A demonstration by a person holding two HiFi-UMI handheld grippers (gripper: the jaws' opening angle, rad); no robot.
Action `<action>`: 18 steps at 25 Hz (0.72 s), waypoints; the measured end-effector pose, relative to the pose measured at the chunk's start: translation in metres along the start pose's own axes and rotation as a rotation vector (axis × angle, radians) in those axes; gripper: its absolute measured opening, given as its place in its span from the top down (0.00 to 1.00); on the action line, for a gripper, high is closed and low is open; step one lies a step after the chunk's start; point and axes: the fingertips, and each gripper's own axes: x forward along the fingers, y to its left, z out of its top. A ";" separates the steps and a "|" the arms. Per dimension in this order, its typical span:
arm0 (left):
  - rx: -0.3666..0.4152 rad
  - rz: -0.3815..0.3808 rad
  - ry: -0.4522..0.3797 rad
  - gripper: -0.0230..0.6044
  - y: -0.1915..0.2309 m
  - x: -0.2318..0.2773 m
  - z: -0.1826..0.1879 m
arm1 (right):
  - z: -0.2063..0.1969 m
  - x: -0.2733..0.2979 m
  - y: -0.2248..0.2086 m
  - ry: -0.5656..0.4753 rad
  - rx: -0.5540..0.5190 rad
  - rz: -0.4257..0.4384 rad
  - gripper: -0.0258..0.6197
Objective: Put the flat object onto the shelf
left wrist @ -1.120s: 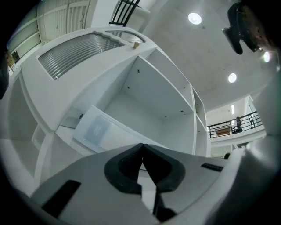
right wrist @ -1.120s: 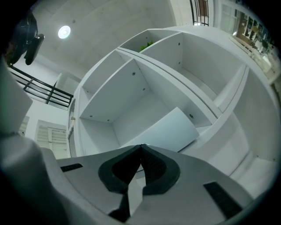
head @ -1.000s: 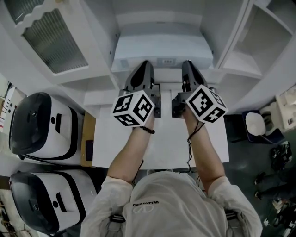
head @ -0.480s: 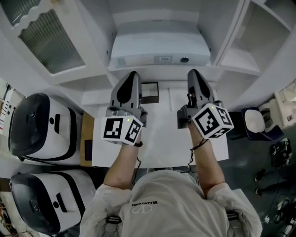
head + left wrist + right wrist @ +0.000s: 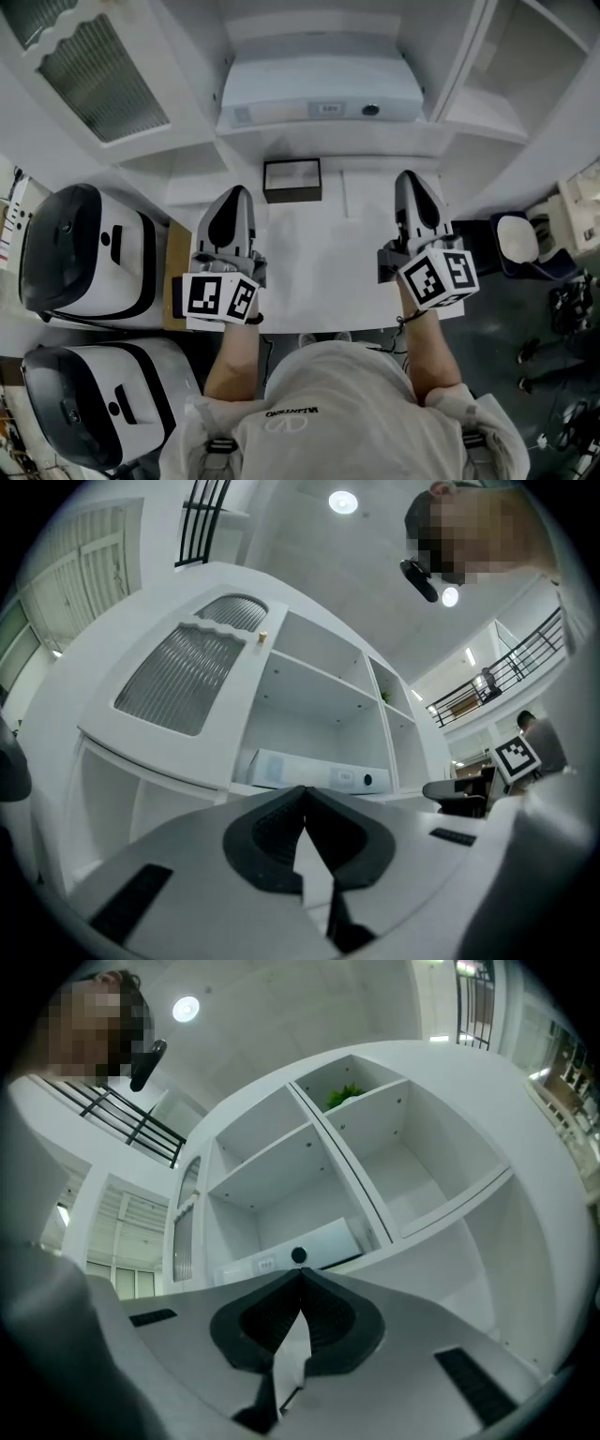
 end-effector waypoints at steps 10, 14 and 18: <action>-0.022 0.011 0.031 0.96 -0.010 -0.009 -0.019 | -0.004 -0.018 -0.013 0.013 0.012 -0.008 0.95; -0.025 0.021 0.024 0.96 -0.010 -0.007 -0.015 | -0.004 -0.019 -0.013 0.017 0.016 -0.002 0.94; -0.024 0.025 0.019 0.96 -0.011 -0.006 -0.012 | -0.004 -0.017 -0.012 0.022 0.020 0.013 0.94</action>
